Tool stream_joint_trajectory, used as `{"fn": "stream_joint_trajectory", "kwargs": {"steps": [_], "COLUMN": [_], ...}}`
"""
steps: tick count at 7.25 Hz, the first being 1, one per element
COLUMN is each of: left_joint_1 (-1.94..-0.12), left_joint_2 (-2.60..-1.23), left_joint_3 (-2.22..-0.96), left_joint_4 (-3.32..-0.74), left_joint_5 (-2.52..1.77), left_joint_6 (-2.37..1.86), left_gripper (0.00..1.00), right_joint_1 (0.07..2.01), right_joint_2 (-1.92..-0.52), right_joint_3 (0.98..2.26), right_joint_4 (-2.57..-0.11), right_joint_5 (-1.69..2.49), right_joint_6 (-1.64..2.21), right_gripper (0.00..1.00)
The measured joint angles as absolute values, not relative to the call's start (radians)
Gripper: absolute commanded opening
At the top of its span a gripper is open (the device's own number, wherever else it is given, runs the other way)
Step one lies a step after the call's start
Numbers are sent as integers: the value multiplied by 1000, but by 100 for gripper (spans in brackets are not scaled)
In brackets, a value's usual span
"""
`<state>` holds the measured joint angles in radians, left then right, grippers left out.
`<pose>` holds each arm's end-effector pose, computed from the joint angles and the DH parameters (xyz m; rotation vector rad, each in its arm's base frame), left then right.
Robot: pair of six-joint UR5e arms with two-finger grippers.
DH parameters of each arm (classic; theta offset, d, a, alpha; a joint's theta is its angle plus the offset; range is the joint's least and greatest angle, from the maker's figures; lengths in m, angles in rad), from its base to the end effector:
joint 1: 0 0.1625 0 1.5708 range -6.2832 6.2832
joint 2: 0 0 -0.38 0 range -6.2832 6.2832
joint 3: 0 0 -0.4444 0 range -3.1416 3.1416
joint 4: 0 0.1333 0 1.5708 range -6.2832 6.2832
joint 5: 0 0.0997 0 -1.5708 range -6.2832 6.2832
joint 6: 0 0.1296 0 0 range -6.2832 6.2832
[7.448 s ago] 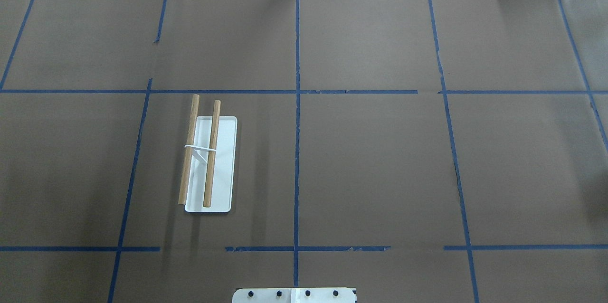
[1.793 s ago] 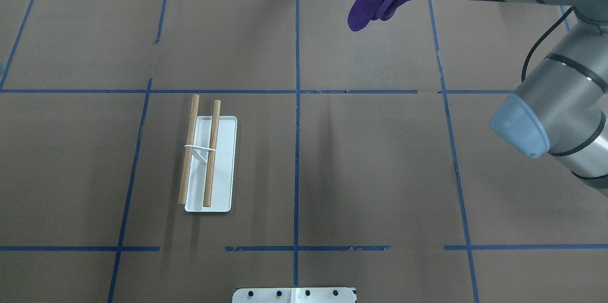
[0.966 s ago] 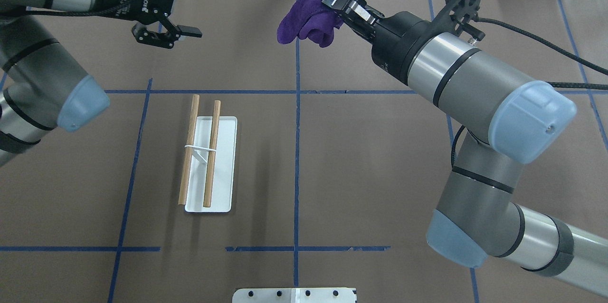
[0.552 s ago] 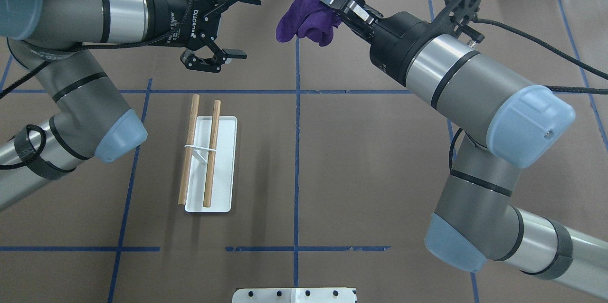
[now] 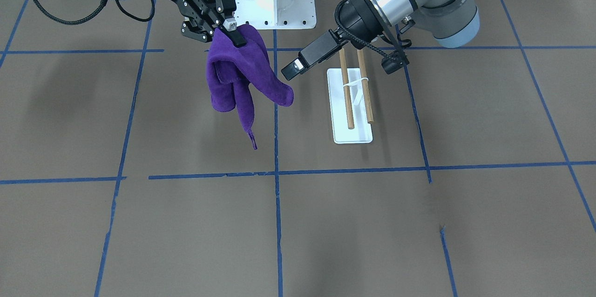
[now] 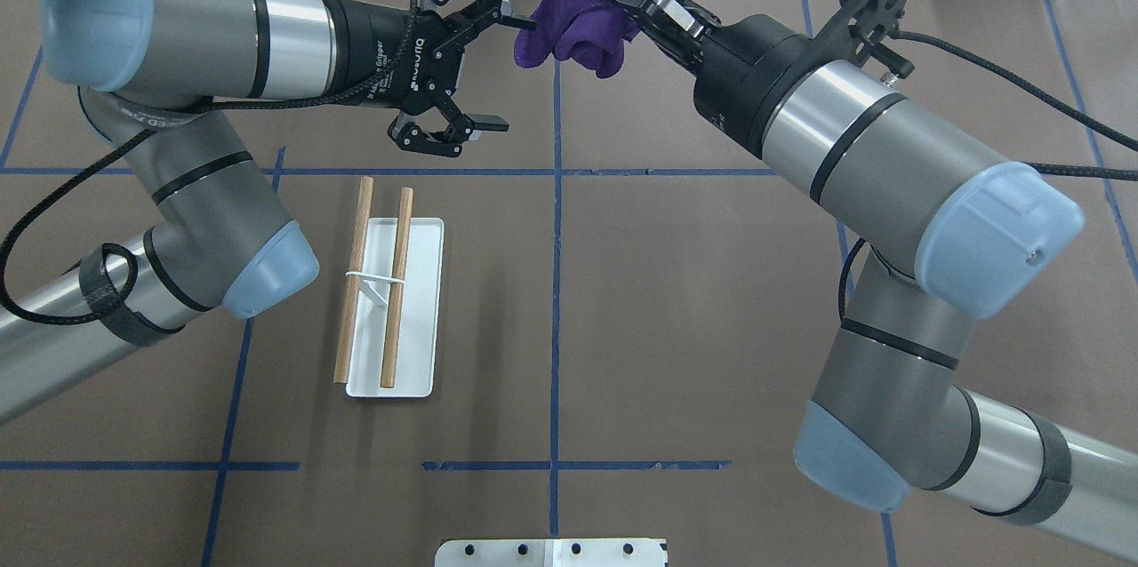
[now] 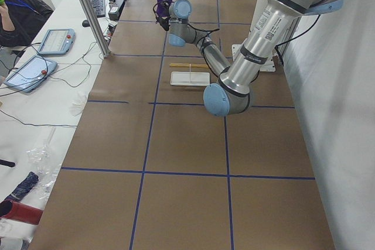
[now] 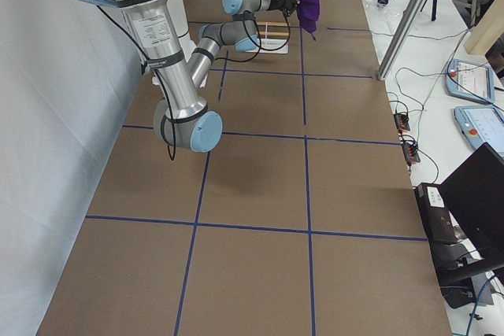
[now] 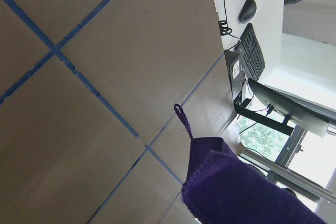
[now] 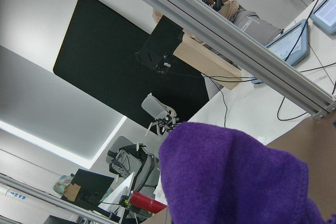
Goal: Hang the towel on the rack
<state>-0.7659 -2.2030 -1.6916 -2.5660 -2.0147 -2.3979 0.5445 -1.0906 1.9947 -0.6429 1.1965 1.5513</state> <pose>0.4121 -0.5040 0.0464 -0.3870 1.7536 -0.7771 -0.3693 -0.4349 0.0228 0.7744 -1.7047 0.7080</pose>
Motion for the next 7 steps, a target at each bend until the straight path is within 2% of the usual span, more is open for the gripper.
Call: {"fn": "stream_joint_trajectory", "kwargs": {"steps": [7], "left_joint_1": [-765], "left_joint_2": [-2238], "left_joint_3": [-1669], "left_joint_4": [-2568], "left_joint_5": [-1984], "left_joint_6": [-2410], "left_gripper": [97], "right_joint_1": [522], "right_joint_2": [-1098], "right_joint_3": [2001], "right_joint_4": [-629], "right_joint_5": [1191], "right_joint_6": [1549], "right_gripper": [0]}}
